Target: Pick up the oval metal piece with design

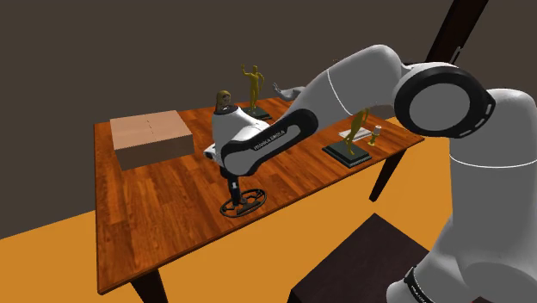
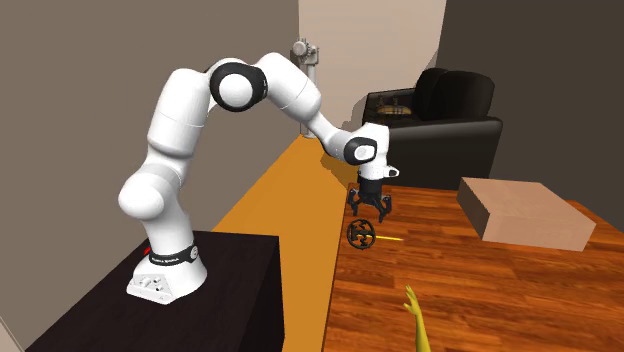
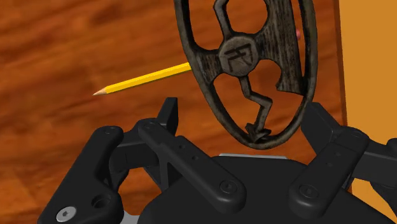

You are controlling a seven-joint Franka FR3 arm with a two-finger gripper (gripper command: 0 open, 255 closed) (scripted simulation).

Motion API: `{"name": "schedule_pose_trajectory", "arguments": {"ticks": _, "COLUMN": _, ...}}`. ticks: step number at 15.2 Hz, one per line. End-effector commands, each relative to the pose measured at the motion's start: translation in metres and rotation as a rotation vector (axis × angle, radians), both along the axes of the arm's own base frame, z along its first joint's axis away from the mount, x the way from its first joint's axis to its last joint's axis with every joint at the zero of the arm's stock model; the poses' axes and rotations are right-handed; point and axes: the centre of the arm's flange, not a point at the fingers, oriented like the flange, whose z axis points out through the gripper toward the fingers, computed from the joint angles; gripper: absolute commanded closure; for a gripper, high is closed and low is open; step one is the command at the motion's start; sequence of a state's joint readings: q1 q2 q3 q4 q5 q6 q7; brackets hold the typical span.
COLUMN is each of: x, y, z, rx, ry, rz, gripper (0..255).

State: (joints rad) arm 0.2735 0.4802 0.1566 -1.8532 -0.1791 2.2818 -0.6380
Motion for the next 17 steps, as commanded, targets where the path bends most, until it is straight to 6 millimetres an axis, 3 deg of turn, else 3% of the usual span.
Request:
{"name": "schedule_pose_trajectory", "arguments": {"ticks": 1, "x": 0.002, "y": 0.010, "z": -0.011, "rx": 0.004, "ry": 0.001, "rz": 0.031, "gripper": 0}}
{"name": "schedule_pose_trajectory", "arguments": {"ticks": 9, "x": 0.002, "y": 0.010, "z": -0.046, "rx": 0.004, "ry": 0.001, "rz": 0.031, "gripper": 0}}
{"name": "schedule_pose_trajectory", "arguments": {"ticks": 10, "x": 0.002, "y": 0.011, "z": -0.046, "rx": 0.004, "ry": 0.001, "rz": 0.031, "gripper": 255}}
{"name": "schedule_pose_trajectory", "arguments": {"ticks": 17, "x": 0.001, "y": 0.011, "z": -0.046, "rx": 0.004, "ry": 0.001, "rz": 0.031, "gripper": 255}}
